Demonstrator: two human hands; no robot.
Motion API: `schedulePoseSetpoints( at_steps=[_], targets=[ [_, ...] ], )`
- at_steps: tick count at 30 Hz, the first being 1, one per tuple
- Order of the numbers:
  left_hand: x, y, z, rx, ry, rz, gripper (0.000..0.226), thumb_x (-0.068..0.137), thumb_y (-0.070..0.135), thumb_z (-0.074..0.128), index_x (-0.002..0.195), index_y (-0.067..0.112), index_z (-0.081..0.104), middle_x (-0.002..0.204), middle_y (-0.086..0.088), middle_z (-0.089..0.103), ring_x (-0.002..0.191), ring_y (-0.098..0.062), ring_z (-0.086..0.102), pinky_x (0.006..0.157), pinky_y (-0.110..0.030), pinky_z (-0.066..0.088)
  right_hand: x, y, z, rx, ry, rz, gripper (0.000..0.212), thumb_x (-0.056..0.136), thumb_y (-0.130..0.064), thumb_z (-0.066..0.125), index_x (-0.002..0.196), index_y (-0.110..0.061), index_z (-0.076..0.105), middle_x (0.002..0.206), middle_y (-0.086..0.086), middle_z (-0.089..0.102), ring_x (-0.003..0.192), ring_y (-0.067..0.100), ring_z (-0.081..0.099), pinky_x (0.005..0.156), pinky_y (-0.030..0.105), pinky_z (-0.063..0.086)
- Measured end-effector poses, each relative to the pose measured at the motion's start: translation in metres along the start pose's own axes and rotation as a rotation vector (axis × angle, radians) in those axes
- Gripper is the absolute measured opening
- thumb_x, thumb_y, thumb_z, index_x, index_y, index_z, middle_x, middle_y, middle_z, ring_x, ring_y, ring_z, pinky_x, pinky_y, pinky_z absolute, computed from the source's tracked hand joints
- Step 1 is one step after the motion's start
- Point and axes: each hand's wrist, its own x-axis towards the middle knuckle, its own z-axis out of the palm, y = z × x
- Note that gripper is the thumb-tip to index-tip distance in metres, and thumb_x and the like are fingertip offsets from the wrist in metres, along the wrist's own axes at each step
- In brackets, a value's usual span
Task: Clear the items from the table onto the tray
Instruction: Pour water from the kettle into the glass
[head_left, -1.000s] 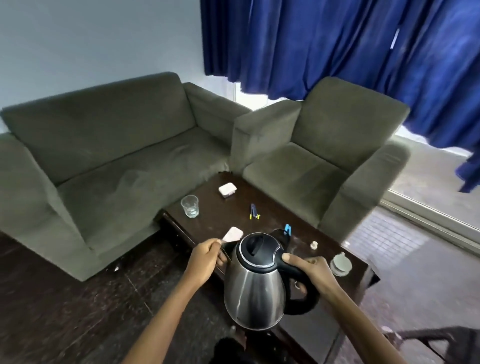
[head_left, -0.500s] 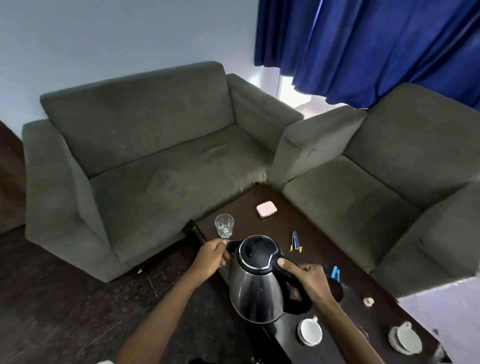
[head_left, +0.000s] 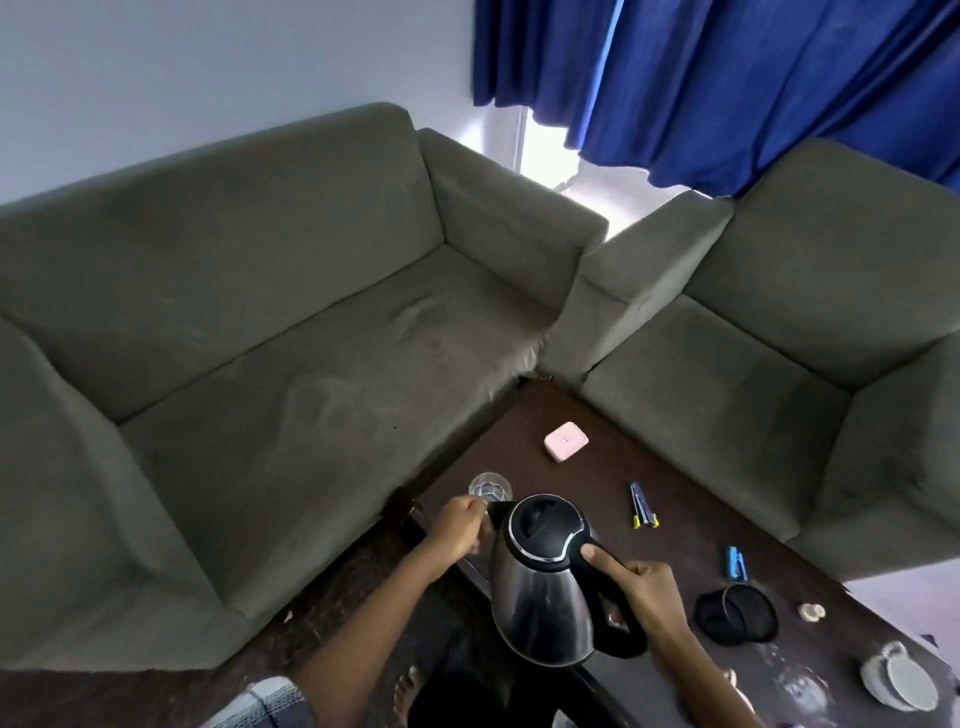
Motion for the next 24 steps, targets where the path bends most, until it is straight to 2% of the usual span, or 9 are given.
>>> schedulePoseSetpoints(
  at_steps=[4, 7, 9, 12, 15, 20, 22, 23, 24],
  targets=[
    [0.029, 0.001, -0.008, 0.02, -0.078, -0.083, 0.033, 0.096, 0.011, 0.032, 0.067, 0.014, 0.047, 0.058, 0.0, 0.043, 0.043, -0.009, 0.033, 0.037, -0.014, 0.026, 0.006, -0.006, 0.019, -0.059, 0.085, 0.064, 0.07, 0.066, -0.047, 0.078, 0.024, -0.015, 0.033, 0.03, -0.002, 0.038, 0.028, 0.011, 0.035, 0.045, 0.025, 0.03],
    [0.047, 0.006, -0.011, 0.073, -0.143, -0.139, 0.031, 0.097, 0.018, 0.034, 0.071, 0.019, 0.05, 0.059, 0.002, 0.043, 0.046, -0.008, 0.032, 0.044, -0.016, 0.03, 0.016, -0.005, 0.028, -0.094, 0.131, 0.103, 0.067, 0.063, -0.054, 0.077, 0.031, -0.016, 0.033, 0.035, 0.0, 0.039, 0.032, 0.014, 0.038, 0.05, 0.027, 0.032],
    [0.059, 0.013, -0.012, 0.105, -0.17, -0.156, 0.025, 0.097, 0.021, 0.036, 0.081, 0.021, 0.055, 0.06, 0.004, 0.043, 0.046, -0.007, 0.032, 0.044, -0.016, 0.031, 0.026, -0.005, 0.03, -0.102, 0.149, 0.131, 0.063, 0.063, -0.056, 0.077, 0.036, -0.017, 0.034, 0.035, 0.002, 0.043, 0.033, 0.015, 0.04, 0.051, 0.028, 0.033],
    [0.078, 0.023, -0.017, 0.079, -0.199, -0.168, 0.02, 0.096, 0.019, 0.039, 0.095, 0.018, 0.059, 0.059, 0.004, 0.043, 0.043, -0.006, 0.03, 0.041, -0.015, 0.028, 0.041, -0.007, 0.031, -0.107, 0.162, 0.161, 0.061, 0.063, -0.057, 0.076, 0.038, -0.016, 0.038, 0.034, 0.003, 0.046, 0.032, 0.015, 0.042, 0.049, 0.027, 0.036],
    [0.096, 0.027, -0.026, 0.104, -0.207, -0.161, 0.018, 0.096, 0.02, 0.044, 0.099, 0.018, 0.062, 0.059, 0.003, 0.046, 0.036, -0.002, 0.033, 0.04, -0.014, 0.029, 0.058, -0.012, 0.037, -0.137, 0.161, 0.185, 0.06, 0.063, -0.059, 0.075, 0.039, -0.015, 0.042, 0.035, 0.004, 0.05, 0.032, 0.014, 0.044, 0.047, 0.024, 0.037],
    [0.128, 0.019, -0.039, 0.298, -0.188, -0.152, 0.025, 0.097, 0.017, 0.039, 0.109, 0.01, 0.06, 0.067, 0.004, 0.055, 0.051, -0.008, 0.044, 0.043, -0.015, 0.033, 0.087, -0.015, 0.043, -0.175, 0.168, 0.224, 0.066, 0.062, -0.063, 0.073, 0.032, -0.014, 0.04, 0.035, 0.004, 0.052, 0.032, 0.006, 0.045, 0.048, 0.023, 0.037],
    [0.139, 0.014, -0.043, 0.376, -0.194, -0.127, 0.02, 0.095, 0.016, 0.043, 0.093, 0.012, 0.063, 0.07, 0.001, 0.058, 0.056, -0.012, 0.05, 0.051, -0.018, 0.044, 0.095, -0.016, 0.043, -0.181, 0.173, 0.248, 0.068, 0.062, -0.065, 0.072, 0.032, -0.014, 0.039, 0.035, 0.003, 0.052, 0.032, 0.006, 0.045, 0.049, 0.024, 0.036],
    [0.146, 0.01, -0.044, 0.442, -0.2, -0.096, 0.02, 0.094, 0.017, 0.046, 0.084, 0.015, 0.063, 0.075, -0.003, 0.062, 0.063, -0.016, 0.056, 0.063, -0.022, 0.05, 0.099, -0.016, 0.043, -0.187, 0.175, 0.261, 0.067, 0.061, -0.065, 0.072, 0.033, -0.014, 0.039, 0.035, 0.002, 0.051, 0.032, 0.006, 0.045, 0.049, 0.024, 0.037],
    [0.152, 0.007, -0.044, 0.559, -0.213, -0.054, 0.019, 0.092, 0.02, 0.049, 0.083, 0.017, 0.065, 0.085, -0.007, 0.067, 0.076, -0.021, 0.062, 0.076, -0.028, 0.052, 0.103, -0.016, 0.043, -0.195, 0.175, 0.272, 0.067, 0.061, -0.066, 0.071, 0.034, -0.014, 0.039, 0.034, 0.002, 0.051, 0.032, 0.007, 0.045, 0.049, 0.024, 0.037]
  ],
)
